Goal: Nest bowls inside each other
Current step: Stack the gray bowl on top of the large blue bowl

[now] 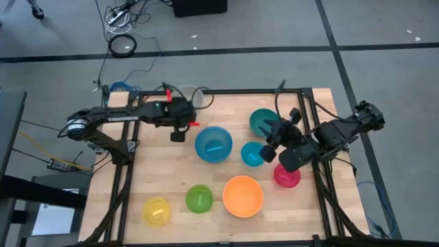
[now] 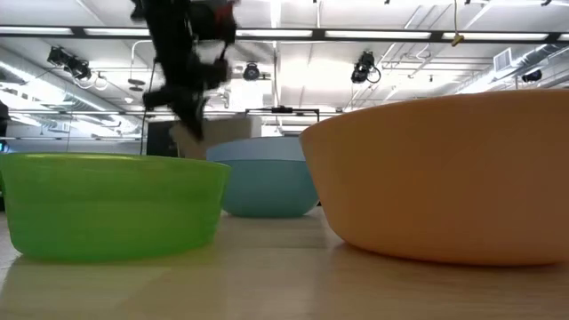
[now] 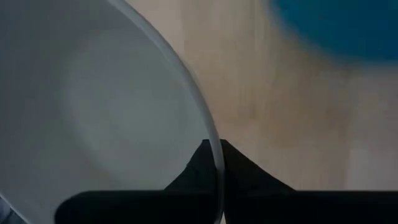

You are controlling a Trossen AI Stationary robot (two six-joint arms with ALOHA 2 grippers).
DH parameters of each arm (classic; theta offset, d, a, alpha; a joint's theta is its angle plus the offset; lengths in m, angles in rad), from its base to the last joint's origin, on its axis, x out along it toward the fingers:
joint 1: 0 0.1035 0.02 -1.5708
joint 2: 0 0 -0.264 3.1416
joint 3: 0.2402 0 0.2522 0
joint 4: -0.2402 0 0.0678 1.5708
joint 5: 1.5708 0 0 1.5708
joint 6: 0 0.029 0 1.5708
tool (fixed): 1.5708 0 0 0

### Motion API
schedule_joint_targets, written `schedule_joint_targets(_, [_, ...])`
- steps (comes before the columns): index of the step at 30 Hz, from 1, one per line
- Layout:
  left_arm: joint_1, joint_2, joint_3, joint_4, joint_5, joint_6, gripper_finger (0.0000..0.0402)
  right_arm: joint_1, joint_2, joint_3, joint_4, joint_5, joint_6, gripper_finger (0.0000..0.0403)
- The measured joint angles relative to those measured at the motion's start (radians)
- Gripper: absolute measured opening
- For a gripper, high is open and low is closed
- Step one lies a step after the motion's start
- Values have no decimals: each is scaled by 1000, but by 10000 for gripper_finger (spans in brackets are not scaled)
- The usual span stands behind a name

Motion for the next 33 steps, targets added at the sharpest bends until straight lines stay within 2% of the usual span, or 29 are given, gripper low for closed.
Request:
schedule_joint_targets(4, [-92, -2, 90, 49, 181, -43, 7, -24, 0, -6, -146, -5, 198, 109])
schedule_joint_targets(10, [-279, 47, 107, 153, 187, -119, 7, -30, -1, -73, -203, -25, 320, 105])
schedule_joint_targets(14, [-354, 101, 106, 152, 187, -219, 7, -30, -1, -111, -203, -62, 356, 105])
schedule_joint_targets(24, [-389, 183, 106, 137, 138, -316, 11, -28, -1, -142, -193, -91, 381, 105])
schedule_joint_targets(33, [-387, 184, 106, 143, 165, -355, 71, -23, -1, -142, -190, -93, 381, 105])
